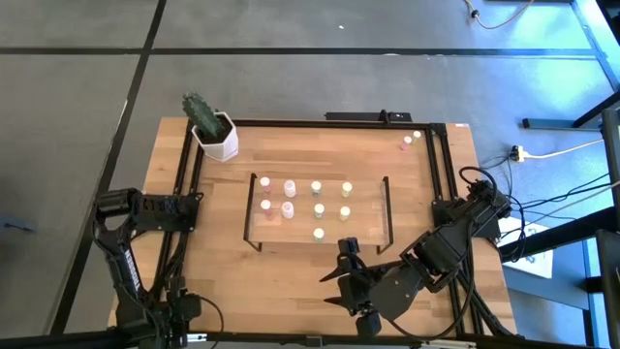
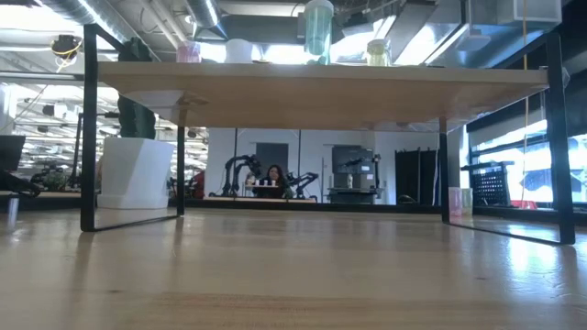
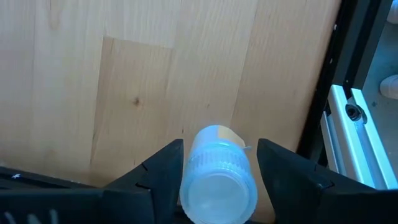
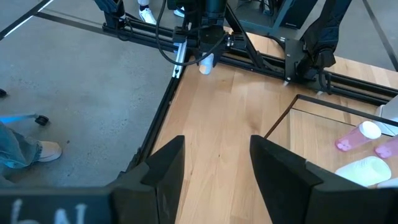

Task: Pick and place medicine bottles onto shelf by color
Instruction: Put the white pill bottle on the shelf aligned with the other white pill bottles

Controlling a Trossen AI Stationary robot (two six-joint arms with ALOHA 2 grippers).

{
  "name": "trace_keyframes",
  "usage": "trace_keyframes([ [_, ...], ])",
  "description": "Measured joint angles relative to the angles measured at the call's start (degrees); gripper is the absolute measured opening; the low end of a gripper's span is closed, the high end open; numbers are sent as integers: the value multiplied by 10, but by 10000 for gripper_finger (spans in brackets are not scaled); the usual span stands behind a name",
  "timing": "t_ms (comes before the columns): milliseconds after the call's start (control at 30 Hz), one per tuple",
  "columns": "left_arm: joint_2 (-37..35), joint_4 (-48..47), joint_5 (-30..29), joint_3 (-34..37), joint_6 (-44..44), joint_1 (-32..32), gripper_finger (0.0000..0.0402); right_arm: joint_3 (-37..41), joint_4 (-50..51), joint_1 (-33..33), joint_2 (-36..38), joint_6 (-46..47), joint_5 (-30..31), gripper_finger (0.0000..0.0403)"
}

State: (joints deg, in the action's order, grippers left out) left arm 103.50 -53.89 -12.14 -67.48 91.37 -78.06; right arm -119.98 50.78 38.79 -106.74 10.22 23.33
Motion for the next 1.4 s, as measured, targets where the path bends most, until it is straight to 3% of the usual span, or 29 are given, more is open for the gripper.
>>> trace_keyframes([
  [467,0,-1,-1,0,0,0,140,0,0,0,0,0,0,183],
  [767,1,-2,7,-9,-5,11,135,0,0,0,0,0,0,183],
  [1133,1,-58,-5,-124,-86,79,134,0,0,0,0,0,0,183],
  [1400,0,-111,-22,-232,-225,177,133,0,12,9,8,10,-12,183],
])
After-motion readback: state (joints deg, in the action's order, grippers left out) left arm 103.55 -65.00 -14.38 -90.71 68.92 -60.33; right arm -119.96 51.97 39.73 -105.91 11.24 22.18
